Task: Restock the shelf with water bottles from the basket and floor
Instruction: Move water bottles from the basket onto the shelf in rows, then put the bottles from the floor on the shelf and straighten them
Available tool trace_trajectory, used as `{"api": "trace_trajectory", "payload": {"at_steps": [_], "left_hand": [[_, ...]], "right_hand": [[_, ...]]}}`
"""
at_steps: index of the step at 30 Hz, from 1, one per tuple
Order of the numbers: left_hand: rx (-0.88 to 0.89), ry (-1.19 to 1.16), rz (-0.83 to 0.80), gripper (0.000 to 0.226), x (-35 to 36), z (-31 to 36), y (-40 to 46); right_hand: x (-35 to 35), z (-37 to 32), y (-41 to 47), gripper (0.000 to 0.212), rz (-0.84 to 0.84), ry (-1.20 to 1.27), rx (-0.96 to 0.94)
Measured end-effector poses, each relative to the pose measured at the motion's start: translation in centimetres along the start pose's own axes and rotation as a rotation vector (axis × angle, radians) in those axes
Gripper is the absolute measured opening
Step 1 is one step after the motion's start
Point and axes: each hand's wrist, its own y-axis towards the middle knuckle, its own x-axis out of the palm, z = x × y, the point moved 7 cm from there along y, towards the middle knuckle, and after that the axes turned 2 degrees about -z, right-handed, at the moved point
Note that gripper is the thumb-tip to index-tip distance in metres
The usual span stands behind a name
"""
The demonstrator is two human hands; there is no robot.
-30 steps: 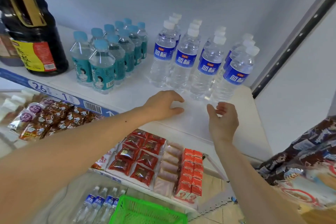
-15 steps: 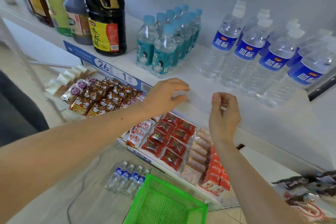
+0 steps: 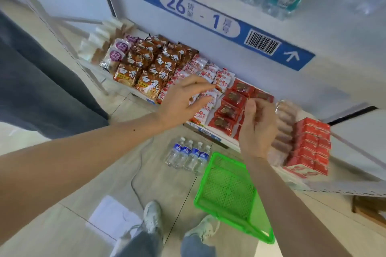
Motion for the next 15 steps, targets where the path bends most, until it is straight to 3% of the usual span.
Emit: {"api": "trace_trajectory", "payload": {"at_steps": [8,15], "left_hand": [[-0.436,0.047,-0.075,0.028,6.7,-14.8,-10.9],[-0.941,0.073,-0.145,0.031,14.7,-27.5,-22.0]], "right_hand": [[10.0,12.2,-6.3,0.012,-0.327,-0.102,0.170],[21.2,25.4,-13.1,0.014,-0.567,-0.182,0.366]]}}
